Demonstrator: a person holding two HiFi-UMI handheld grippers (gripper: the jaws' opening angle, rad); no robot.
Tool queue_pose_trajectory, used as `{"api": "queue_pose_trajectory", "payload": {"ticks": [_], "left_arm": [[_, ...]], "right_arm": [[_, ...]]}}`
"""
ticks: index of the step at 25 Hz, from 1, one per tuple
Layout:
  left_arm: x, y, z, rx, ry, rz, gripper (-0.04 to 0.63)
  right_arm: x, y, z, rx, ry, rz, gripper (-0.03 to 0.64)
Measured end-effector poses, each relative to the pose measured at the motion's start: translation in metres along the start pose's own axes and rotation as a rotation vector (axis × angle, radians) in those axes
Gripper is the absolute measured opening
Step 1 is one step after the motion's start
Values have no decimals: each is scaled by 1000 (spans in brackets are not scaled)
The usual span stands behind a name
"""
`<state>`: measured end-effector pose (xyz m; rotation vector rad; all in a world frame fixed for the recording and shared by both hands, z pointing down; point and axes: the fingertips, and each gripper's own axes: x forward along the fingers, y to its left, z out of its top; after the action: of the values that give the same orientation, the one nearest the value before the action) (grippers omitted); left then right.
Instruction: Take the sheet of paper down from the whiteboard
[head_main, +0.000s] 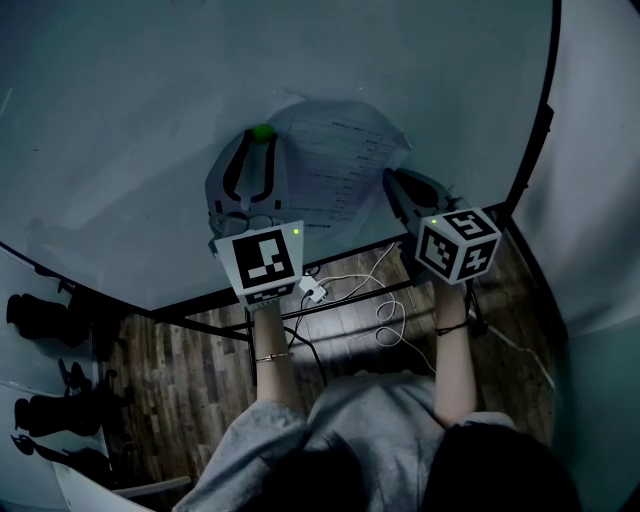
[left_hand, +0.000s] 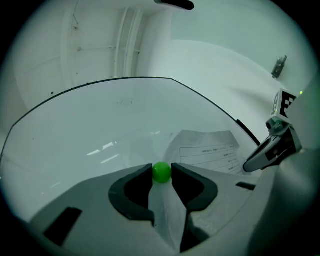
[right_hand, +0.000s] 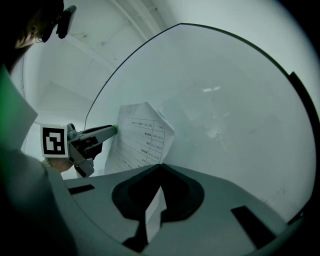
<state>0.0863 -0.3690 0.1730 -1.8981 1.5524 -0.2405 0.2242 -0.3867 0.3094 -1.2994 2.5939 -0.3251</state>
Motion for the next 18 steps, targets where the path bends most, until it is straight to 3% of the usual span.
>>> {"api": "queue_pose_trajectory", "payload": {"ticks": [4,18], "left_arm": [[-4,-1,0,-13,2,-1,123],[-8,-14,-2,-65,-20,-30,123]], "right_arm": [[-11,-9,-6,8,15,-51,0],[-40,-20,-11,5,3,-89,0]]}}
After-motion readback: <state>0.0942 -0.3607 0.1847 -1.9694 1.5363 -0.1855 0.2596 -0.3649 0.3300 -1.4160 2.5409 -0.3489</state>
